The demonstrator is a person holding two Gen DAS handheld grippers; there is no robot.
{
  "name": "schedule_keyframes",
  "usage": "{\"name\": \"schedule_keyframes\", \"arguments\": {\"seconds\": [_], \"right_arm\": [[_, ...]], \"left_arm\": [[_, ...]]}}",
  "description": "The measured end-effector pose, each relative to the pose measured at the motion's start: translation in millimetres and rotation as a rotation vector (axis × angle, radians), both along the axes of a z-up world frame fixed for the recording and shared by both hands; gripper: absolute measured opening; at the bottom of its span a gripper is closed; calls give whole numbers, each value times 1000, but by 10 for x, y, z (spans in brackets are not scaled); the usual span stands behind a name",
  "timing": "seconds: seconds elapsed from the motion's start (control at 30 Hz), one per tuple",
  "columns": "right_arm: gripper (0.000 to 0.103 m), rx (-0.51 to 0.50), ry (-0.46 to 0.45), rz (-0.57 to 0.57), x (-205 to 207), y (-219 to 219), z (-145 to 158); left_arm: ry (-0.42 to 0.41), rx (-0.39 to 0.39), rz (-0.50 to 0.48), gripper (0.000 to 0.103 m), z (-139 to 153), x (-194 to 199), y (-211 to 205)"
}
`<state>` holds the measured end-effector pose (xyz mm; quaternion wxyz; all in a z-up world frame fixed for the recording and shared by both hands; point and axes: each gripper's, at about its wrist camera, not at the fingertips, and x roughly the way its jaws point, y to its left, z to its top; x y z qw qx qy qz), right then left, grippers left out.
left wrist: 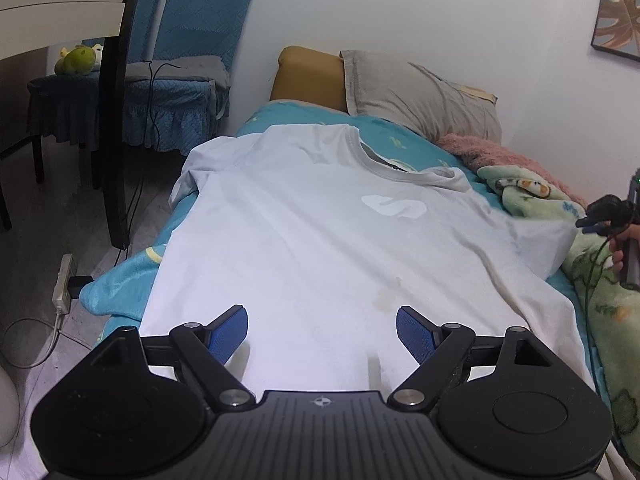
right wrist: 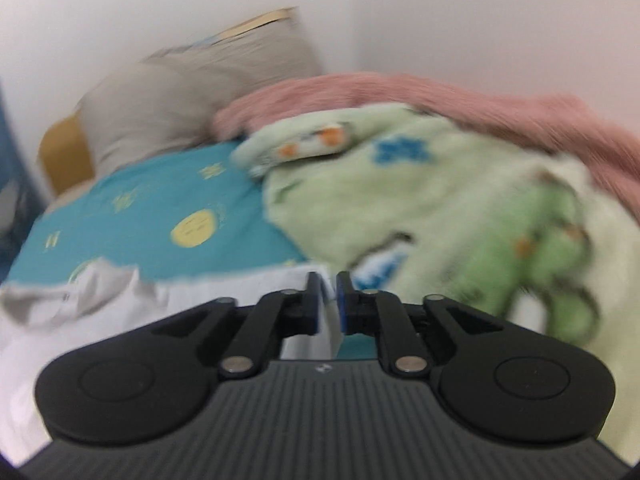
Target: Fold clothes
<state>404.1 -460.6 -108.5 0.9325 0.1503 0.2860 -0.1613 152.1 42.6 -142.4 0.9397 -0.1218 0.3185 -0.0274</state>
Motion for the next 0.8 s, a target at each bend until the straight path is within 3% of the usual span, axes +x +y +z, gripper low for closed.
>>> {"name": "schedule_keyframes", "arguments": {"seconds": [0.03, 0.1, 0.2, 0.4, 0.53, 0.6, 0.73, 0.8], "right_arm": [[64, 72, -22, -22, -117, -46, -68], [81, 243, -79, -39, -368, -104, -208], [81, 523, -113, -37, -701, -73, -499], [80, 892, -15, -70, -815, 221, -1021], [80, 971, 16, -81, -688, 485, -1186], [80, 948, -16, -72, -618, 556, -1165], [77, 1029, -145, -116, -557, 498, -1339], [78, 1015, -230, -155, -588, 469, -1414]], "left_arm": [[-2, -1, -3, 83, 5, -9, -2], [-5, -2, -9, 84, 16, -26, -5], [-14, 0, -16, 83, 45, -62, -15], [-17, -19, -17, 83, 96, -159, 30], [-11, -28, -13, 83, 85, -140, 55], [-3, -27, -13, 83, 57, -107, 57], [17, -37, -14, 83, -5, -53, 73], [22, -46, -14, 83, -20, -33, 78]]}}
